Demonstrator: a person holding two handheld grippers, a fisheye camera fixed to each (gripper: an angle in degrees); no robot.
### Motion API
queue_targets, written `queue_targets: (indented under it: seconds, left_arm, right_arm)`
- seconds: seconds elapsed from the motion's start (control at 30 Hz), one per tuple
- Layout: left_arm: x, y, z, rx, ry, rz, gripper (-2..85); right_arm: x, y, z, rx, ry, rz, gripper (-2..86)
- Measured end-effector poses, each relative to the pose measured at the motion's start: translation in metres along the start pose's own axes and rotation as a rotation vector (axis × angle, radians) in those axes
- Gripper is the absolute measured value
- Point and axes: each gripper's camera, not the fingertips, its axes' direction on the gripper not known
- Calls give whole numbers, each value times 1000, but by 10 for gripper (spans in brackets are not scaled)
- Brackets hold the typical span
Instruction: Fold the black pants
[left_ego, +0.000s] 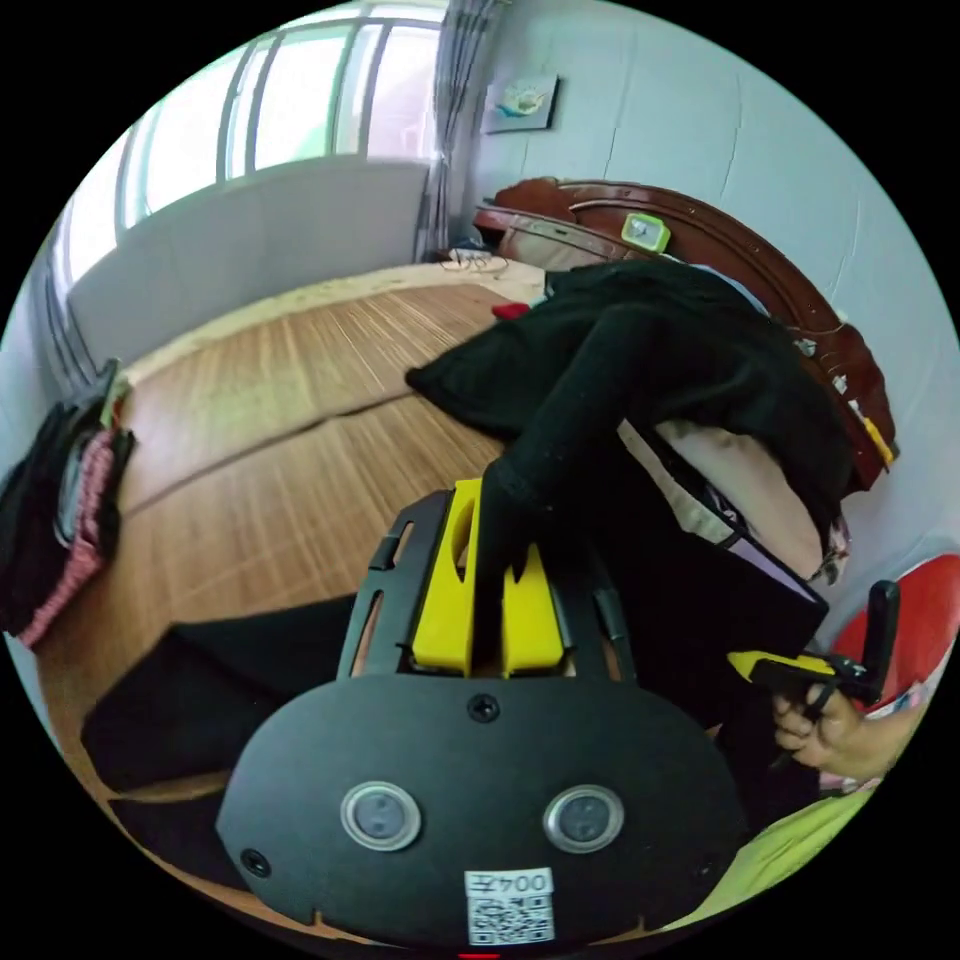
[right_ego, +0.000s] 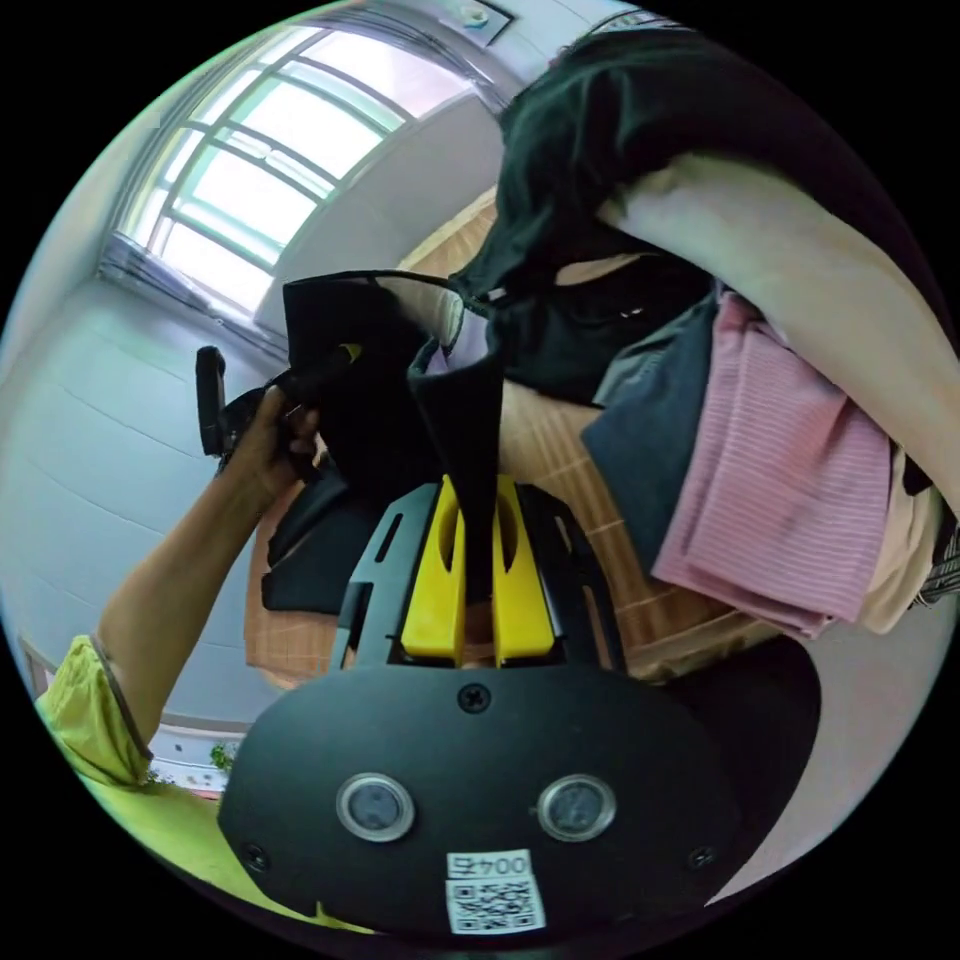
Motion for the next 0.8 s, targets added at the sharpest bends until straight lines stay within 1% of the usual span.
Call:
queue_targets:
  seconds: [0.1,0.23,0.3,0.37,0.47,0.5,0.57,0.63,0.7,0.73,0.8]
  left_arm:
    - [-5,-5,24,-83,79,-86,15]
    - [-34,-9,5,-42,157,-212,95]
    - [-59,-9,-29,36,178,-275,143]
    - [-80,-5,-57,106,210,-307,163]
    - [-117,12,-112,236,281,-368,171]
    - [-131,25,-133,278,327,-379,168]
    - [-148,54,-168,349,359,-394,156]
    - [-161,95,-203,410,331,-416,136]
    - [-173,162,-252,495,205,-436,97]
    - [-176,180,-265,507,162,-443,89]
    - [-187,252,-308,537,6,-517,60]
  right_arm:
    - [38,-1,0,-28,32,33,47]
    - [78,4,6,-42,0,148,50]
    - [91,5,9,-44,-10,187,52]
    - [99,5,13,-49,-18,218,51]
    - [101,0,16,-49,0,242,52]
    - [100,-3,15,-46,6,256,54]
    - [97,-5,7,-30,16,282,58]
    - [89,0,-13,18,47,268,60]
    - [77,9,-29,42,80,216,58]
    - [66,18,-38,58,104,165,54]
    - [45,32,-50,83,142,77,39]
